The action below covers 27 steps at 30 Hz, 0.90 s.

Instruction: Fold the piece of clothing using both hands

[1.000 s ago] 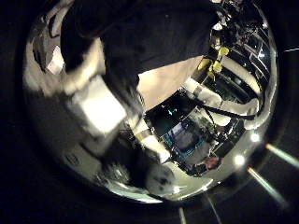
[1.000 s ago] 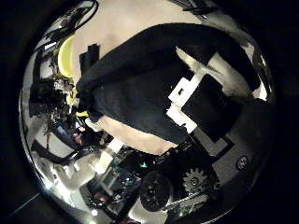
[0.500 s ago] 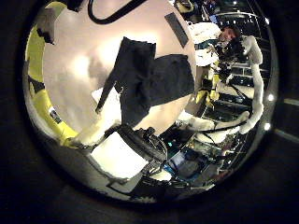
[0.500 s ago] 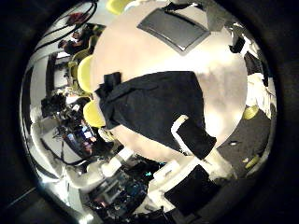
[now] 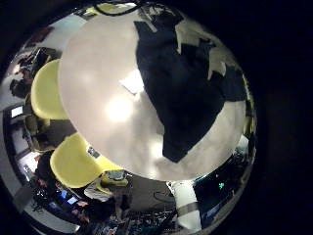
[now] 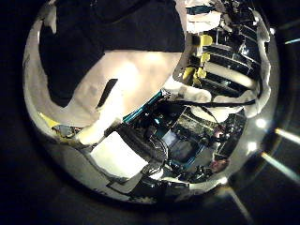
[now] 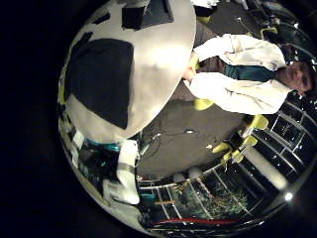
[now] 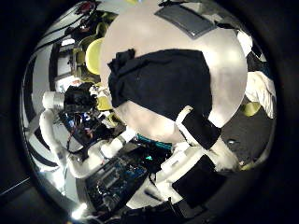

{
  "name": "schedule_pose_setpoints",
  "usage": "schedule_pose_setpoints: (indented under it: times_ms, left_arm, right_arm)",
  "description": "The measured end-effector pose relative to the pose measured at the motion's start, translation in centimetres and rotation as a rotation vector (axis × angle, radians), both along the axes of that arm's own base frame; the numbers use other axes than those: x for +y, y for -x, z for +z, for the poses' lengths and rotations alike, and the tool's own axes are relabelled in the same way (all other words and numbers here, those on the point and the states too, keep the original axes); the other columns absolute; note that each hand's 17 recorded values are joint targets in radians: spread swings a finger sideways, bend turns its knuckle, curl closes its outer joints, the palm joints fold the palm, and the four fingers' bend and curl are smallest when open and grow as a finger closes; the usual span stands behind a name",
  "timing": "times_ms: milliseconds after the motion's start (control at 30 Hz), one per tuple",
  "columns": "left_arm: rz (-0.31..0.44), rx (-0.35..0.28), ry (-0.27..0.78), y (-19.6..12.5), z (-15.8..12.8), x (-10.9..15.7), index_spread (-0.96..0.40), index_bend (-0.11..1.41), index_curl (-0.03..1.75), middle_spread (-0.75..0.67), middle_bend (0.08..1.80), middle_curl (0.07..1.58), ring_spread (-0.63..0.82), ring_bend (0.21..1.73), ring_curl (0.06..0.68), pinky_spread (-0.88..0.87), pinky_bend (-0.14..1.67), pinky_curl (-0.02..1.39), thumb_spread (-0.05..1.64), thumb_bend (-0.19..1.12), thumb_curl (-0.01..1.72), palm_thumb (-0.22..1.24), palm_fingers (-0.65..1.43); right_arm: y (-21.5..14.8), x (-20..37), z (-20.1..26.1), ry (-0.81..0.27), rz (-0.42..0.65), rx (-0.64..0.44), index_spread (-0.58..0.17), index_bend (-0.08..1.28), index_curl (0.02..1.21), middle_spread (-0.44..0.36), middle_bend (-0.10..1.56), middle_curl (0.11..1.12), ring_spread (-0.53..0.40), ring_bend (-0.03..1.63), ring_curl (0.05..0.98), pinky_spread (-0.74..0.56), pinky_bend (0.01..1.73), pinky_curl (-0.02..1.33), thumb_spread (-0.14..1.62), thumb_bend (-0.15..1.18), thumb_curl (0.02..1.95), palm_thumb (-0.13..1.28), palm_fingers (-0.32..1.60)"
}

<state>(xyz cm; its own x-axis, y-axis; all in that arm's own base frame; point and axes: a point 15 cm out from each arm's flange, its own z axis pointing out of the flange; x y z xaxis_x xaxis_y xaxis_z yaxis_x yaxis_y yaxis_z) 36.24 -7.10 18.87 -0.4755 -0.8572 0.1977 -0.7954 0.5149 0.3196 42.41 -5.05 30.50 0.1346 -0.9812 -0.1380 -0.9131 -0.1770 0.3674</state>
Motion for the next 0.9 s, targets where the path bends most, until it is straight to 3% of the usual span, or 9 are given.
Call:
schedule_pose_setpoints:
  times_ms: [200,433,667,900]
  left_arm:
    - [-0.045,0.026,-0.057,-0.1,-4.7,0.2,-0.20,0.22,0.72,-0.12,0.19,0.61,0.00,0.69,0.270,0.23,0.26,0.43,1.13,-0.02,0.35,0.54,0.23]
    - [-0.017,0.002,-0.180,-2.6,-6.3,4.1,-0.20,0.21,0.68,-0.11,0.18,0.55,0.05,0.65,0.248,0.30,0.23,0.41,1.13,-0.02,0.34,0.53,0.26]
    - [0.048,-0.041,-0.242,-4.5,-5.4,8.8,-0.19,0.20,0.65,-0.11,0.19,0.51,0.07,0.62,0.235,0.32,0.20,0.38,1.14,-0.02,0.34,0.53,0.29]
    - [0.060,-0.074,-0.212,-4.1,-2.6,9.2,-0.19,0.19,0.62,-0.11,0.19,0.48,0.07,0.60,0.227,0.32,0.19,0.36,1.14,-0.02,0.34,0.53,0.30]
  right_arm:
    - [1.6,1.5,-3.1,-0.007,0.028,0.061,-0.393,0.17,0.42,-0.130,0.32,0.43,-0.008,0.55,0.423,0.31,0.27,0.61,1.25,-0.01,0.49,0.74,0.17]
    - [1.9,1.6,-3.0,-0.006,0.031,0.053,-0.385,0.16,0.37,-0.097,0.30,0.41,0.010,0.52,0.389,0.32,0.25,0.54,1.23,-0.02,0.48,0.74,0.20]
    - [3.3,1.8,-3.2,-0.009,0.042,0.060,-0.381,0.16,0.34,-0.079,0.29,0.40,0.015,0.50,0.363,0.32,0.25,0.50,1.23,-0.01,0.47,0.75,0.22]
    - [3.9,4.1,-5.6,-0.006,0.097,0.051,-0.366,0.15,0.32,-0.061,0.27,0.39,0.022,0.50,0.348,0.32,0.27,0.47,1.19,-0.03,0.46,0.70,0.21]
